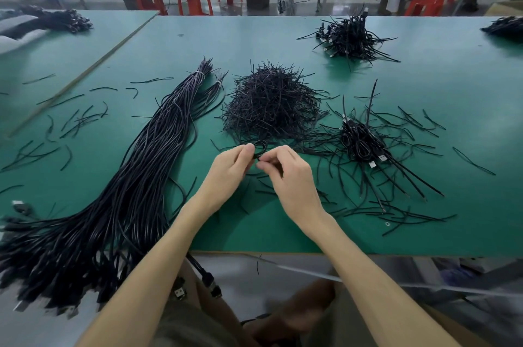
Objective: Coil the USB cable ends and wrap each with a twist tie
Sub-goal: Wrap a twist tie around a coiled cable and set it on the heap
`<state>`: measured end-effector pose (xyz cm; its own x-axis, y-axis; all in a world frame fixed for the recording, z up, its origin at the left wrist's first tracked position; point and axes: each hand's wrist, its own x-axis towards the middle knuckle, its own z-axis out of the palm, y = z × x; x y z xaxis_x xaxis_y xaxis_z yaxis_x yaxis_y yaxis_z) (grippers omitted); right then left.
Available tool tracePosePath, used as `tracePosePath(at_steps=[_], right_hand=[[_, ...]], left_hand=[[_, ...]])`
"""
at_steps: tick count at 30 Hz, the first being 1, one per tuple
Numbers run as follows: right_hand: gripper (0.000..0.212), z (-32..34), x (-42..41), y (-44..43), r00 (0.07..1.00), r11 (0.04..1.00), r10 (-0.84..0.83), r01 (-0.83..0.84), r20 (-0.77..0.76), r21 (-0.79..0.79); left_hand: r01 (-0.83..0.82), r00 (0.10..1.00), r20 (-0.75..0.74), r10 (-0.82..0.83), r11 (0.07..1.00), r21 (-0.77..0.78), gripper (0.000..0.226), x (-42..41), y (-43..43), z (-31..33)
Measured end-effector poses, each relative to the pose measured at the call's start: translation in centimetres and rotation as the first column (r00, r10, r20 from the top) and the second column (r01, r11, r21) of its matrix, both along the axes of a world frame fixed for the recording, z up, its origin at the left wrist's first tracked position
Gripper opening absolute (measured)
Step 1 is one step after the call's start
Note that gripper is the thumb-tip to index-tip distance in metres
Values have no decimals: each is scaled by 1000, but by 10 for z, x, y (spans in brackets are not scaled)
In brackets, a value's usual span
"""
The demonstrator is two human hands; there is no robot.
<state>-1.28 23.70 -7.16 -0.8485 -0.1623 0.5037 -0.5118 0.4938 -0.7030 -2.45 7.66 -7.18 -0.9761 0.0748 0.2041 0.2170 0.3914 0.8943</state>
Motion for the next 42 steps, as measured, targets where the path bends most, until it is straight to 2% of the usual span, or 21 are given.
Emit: tracePosePath(at_steps=[2, 3, 7, 11, 15, 19, 23, 26, 29, 34, 38, 42], right_hand=[[4, 0, -2, 1, 994, 999, 24, -18, 107, -50], [4, 1, -3, 2, 988, 996, 31, -19, 150, -84], [7, 0, -5, 3, 978, 989, 39, -9, 203, -146], [4, -2, -5, 3, 987, 991, 39, -19, 153, -135], [25, -5, -8, 3, 991, 999, 30, -24, 132, -47], [42, -5, -9, 1, 982, 995, 97, -97, 163, -4], [47, -1, -8, 4, 972, 983, 173, -161, 161, -87], [50, 0, -6, 4, 952, 971, 231, -213, 201, -109], [50, 1, -5, 3, 947, 971, 234, -215, 221, -108], [45, 4, -3, 4, 954, 973, 210, -182, 215, -142], [47, 3, -4, 5, 945, 968, 223, -187, 238, -166], [51, 2, -5, 6, 939, 960, 255, -217, 233, -176]], left_hand=[[50, 993, 93, -67, 983, 174, 43, 0, -2, 2], [55, 990, 114, -81, 976, 213, 42, 0, -3, 3], [53, 987, 138, -85, 974, 222, 37, 0, -3, 3], [49, 985, 151, -87, 969, 241, 36, 0, -4, 4], [28, 983, 168, -79, 959, 282, 42, -1, -6, 4], [21, 977, 192, -88, 945, 326, 44, -2, -7, 5], [81, 987, 114, -109, 970, 227, 43, -1, -1, -2], [36, 998, 46, -42, 992, 119, 43, 1, 1, -5], [-22, 999, -24, 22, 999, 34, 46, 1, -1, -8], [-39, 999, -34, 35, 990, -133, 60, 1, 0, -10], [7, 1000, -7, -8, 992, -122, 55, 0, -1, -13], [59, 998, 7, -59, 997, -41, 44, 1, 0, -10]])
